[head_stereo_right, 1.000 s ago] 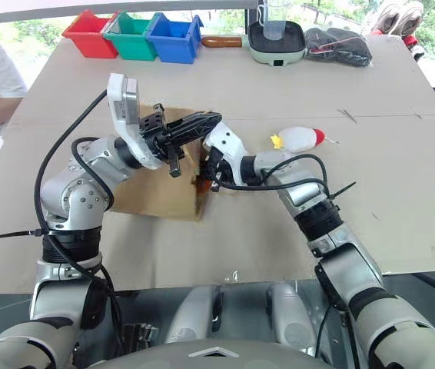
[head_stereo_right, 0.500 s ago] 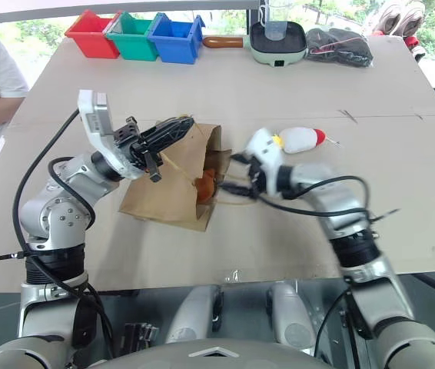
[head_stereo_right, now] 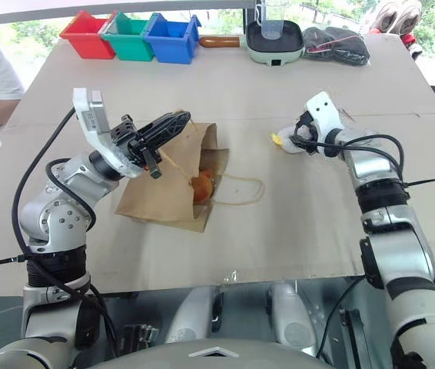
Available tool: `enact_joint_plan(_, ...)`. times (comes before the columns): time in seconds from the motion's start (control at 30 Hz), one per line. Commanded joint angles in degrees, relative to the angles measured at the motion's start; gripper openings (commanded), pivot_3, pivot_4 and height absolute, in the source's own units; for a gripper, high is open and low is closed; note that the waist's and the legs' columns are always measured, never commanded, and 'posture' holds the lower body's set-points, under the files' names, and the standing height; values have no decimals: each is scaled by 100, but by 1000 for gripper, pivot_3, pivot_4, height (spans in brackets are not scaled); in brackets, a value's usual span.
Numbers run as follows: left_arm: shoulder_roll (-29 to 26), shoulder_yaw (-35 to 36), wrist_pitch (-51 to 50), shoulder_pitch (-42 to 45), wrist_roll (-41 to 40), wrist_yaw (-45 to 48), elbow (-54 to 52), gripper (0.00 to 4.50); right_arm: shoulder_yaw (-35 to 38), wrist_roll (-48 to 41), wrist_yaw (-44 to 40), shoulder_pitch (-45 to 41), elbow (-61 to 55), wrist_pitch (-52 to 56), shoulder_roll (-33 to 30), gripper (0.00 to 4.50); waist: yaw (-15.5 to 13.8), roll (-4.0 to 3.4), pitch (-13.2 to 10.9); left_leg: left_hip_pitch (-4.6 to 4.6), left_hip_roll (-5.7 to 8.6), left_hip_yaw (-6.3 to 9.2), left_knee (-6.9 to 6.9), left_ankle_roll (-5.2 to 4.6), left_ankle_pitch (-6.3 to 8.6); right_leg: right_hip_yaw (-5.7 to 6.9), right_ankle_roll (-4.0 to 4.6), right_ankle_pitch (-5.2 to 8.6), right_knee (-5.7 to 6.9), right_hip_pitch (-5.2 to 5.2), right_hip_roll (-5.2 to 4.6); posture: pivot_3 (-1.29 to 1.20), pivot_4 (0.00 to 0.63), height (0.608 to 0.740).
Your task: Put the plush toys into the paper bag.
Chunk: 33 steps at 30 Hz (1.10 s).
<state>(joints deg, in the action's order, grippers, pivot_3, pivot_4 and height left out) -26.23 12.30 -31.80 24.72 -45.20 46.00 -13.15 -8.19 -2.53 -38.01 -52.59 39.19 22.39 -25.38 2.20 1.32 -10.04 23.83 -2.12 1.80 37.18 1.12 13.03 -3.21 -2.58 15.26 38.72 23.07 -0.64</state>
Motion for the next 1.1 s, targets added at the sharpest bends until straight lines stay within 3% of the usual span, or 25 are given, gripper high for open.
enact_joint_plan(0.03,-15,78,71,-27,-153,-55,-390,0,-32,81,-358,95,105,-159,-105,1102,-6,2,1,0,1,0,1,0,0,1,-1,0,-1,-2,-2,0,150,740)
enact_joint_plan(0.13,-17,99,46,-60,-190,-90,-447,0,62,-53,-674,341,-460,-28,-267,19,-10,2,1,-1,2,1,5,0,0,1,-1,-1,1,-4,-4,0,150,740)
enact_joint_plan(0.3,48,47,-35,97,-357,-142,-416,0,517,-1132,-1071,1145,-3101,922,-268,19,-18,0,0,0,0,7,4,0,0,6,-1,0,2,-5,-2,0,150,740)
enact_joint_plan(0.4,69,10,-84,224,-424,-163,-357,0,413,-1374,-642,1421,-4267,1598,135,19,33,-6,-4,1,-2,8,2,0,0,5,-1,0,5,-1,1,0,150,740)
enact_joint_plan(0.5,105,-32,-141,317,-488,-168,-339,0,208,-1307,-89,1517,-4655,1773,761,19,29,-7,-4,-6,-6,11,1,0,0,2,-1,0,15,2,10,0,150,740)
enact_joint_plan(0.73,232,-293,-159,356,-483,-161,-368,0,-360,-738,925,1101,-3205,946,2284,19,-3,-6,-4,1,1,6,5,1,0,3,-1,0,10,1,1,0,150,740)
enact_joint_plan(1.03,241,-467,-17,85,-286,-83,-422,0,-256,-1364,-439,853,-1469,-13,3175,19,11,-7,-4,1,0,10,0,1,0,6,-1,0,8,2,2,0,150,740)
enact_joint_plan(1.1,209,-442,25,7,-239,-50,-418,0,-296,-1429,-850,828,-1178,-72,3214,649,17,-7,-4,-1,-2,9,0,1,0,6,0,0,9,2,4,0,150,740)
